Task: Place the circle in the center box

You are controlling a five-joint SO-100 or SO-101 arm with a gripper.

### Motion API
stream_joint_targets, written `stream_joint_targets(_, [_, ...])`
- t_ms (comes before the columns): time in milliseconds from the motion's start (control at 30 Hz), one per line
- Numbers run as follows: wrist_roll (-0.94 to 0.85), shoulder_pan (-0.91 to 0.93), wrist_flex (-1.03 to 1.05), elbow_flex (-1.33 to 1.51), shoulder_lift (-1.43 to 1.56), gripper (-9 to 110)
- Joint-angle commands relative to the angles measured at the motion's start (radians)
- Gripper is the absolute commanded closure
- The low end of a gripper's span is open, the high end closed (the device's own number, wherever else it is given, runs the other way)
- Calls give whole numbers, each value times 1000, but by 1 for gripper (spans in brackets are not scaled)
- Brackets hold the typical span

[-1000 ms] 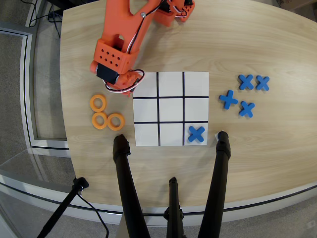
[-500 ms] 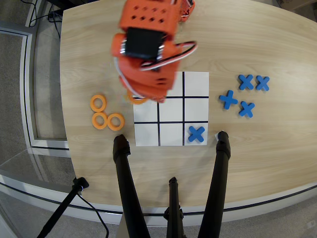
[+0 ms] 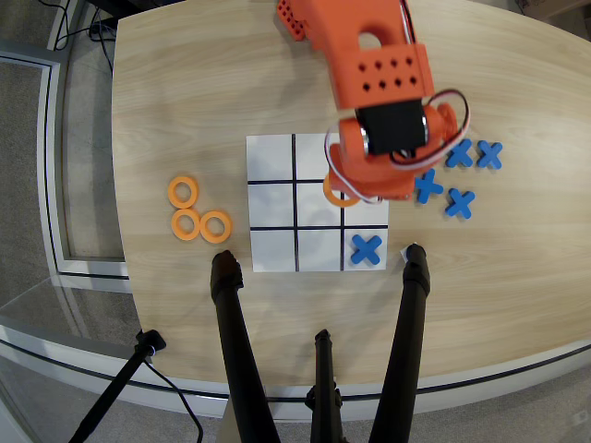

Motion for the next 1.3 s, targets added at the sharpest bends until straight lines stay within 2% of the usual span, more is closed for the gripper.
stream_joint_targets(0, [5,20,-51,-81,-101,102])
stream_joint_targets(367, [0,98,-133,-184,-370,102])
stream_joint_targets(1267, [-2,140,-198,-163,-436,99])
